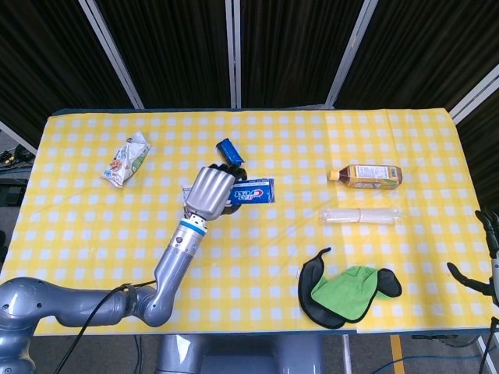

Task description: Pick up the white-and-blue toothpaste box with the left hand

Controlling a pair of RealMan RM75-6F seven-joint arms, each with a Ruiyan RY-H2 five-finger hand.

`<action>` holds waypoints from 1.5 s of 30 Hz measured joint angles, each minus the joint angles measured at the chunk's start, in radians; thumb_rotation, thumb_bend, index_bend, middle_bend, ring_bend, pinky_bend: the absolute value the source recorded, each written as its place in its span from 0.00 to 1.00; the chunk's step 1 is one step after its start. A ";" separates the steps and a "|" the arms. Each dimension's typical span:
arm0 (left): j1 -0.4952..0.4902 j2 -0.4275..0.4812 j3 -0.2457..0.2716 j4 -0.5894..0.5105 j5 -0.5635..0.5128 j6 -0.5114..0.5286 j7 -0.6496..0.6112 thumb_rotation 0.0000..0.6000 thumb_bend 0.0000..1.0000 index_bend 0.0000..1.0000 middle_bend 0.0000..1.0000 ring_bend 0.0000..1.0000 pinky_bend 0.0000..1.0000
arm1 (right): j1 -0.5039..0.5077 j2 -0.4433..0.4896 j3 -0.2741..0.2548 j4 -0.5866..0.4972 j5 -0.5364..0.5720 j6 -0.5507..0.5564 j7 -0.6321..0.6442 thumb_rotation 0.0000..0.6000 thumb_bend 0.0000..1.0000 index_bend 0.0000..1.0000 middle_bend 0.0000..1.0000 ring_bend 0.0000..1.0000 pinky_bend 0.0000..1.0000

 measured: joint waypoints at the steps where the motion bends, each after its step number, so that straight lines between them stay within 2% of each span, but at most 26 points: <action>1: 0.006 -0.008 -0.002 0.015 0.032 0.013 -0.034 1.00 0.57 0.55 0.35 0.39 0.46 | 0.000 0.000 0.000 0.000 0.000 0.000 -0.001 1.00 0.11 0.00 0.00 0.00 0.00; 8: 0.047 -0.059 -0.026 0.108 0.205 0.099 -0.243 1.00 0.57 0.53 0.33 0.38 0.46 | 0.001 -0.003 -0.001 -0.004 -0.002 0.000 -0.011 1.00 0.11 0.00 0.00 0.00 0.00; 14: 0.075 -0.067 -0.049 0.115 0.262 0.135 -0.297 1.00 0.57 0.51 0.30 0.35 0.43 | 0.000 -0.004 -0.004 -0.010 -0.009 0.005 -0.020 1.00 0.11 0.00 0.00 0.00 0.00; 23: 0.099 -0.054 -0.062 0.089 0.301 0.140 -0.314 1.00 0.56 0.47 0.28 0.32 0.41 | -0.002 -0.004 -0.006 -0.016 -0.013 0.009 -0.027 1.00 0.11 0.00 0.00 0.00 0.00; 37: 0.113 -0.049 -0.085 0.057 0.349 0.146 -0.325 1.00 0.57 0.47 0.28 0.32 0.41 | -0.003 -0.002 -0.005 -0.017 -0.013 0.013 -0.025 1.00 0.11 0.00 0.00 0.00 0.00; 45: 0.134 -0.013 -0.050 -0.003 0.345 0.103 -0.262 1.00 0.56 0.48 0.27 0.32 0.41 | -0.004 -0.001 -0.007 -0.022 -0.018 0.016 -0.029 1.00 0.11 0.00 0.00 0.00 0.00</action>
